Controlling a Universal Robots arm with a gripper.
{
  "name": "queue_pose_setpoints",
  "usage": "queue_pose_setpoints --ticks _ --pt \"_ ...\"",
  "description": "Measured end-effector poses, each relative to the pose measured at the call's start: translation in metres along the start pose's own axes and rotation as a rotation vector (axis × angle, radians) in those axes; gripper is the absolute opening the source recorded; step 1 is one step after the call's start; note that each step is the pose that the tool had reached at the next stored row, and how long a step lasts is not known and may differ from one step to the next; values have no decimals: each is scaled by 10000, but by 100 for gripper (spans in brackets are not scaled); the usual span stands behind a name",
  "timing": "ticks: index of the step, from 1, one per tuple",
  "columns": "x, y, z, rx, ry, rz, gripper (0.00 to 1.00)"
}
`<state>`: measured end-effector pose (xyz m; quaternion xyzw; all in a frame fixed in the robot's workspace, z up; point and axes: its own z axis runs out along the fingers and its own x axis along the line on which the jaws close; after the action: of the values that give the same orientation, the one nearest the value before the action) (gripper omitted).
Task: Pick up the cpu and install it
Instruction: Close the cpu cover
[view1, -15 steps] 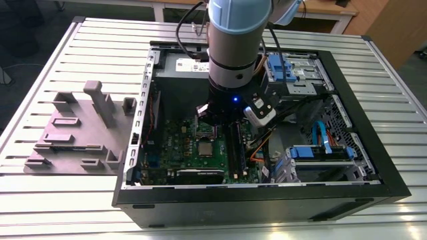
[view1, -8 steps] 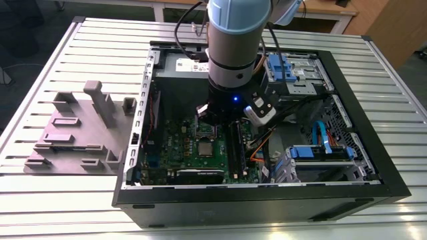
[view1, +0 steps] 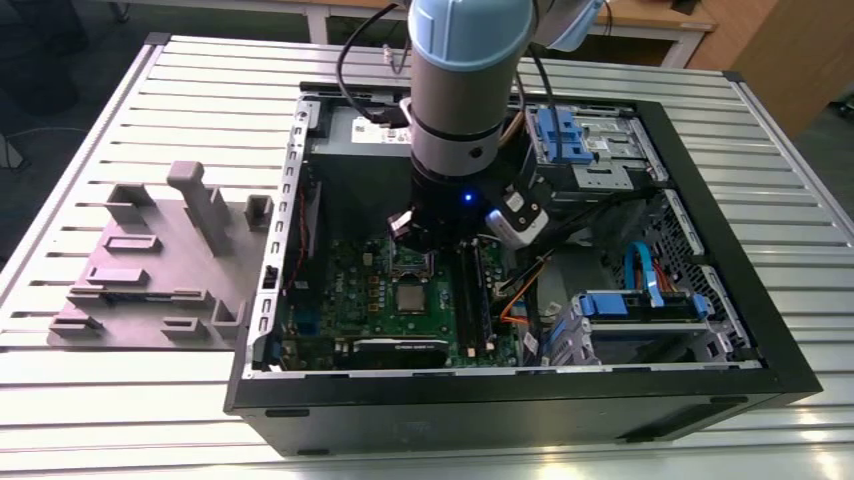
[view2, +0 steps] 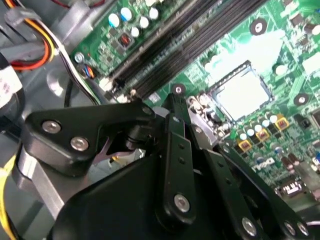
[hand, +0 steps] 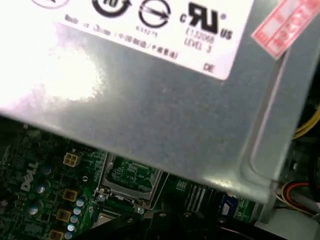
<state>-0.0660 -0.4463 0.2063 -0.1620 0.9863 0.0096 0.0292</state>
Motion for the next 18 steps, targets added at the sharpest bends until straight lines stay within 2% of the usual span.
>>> queue_pose_setpoints --ticks 3,8,18 --pt "0 3 30 1 0 67 10" --pt "-13 50 44 -3 -3 113 10" --pt "-7 58 72 -7 -6 124 10"
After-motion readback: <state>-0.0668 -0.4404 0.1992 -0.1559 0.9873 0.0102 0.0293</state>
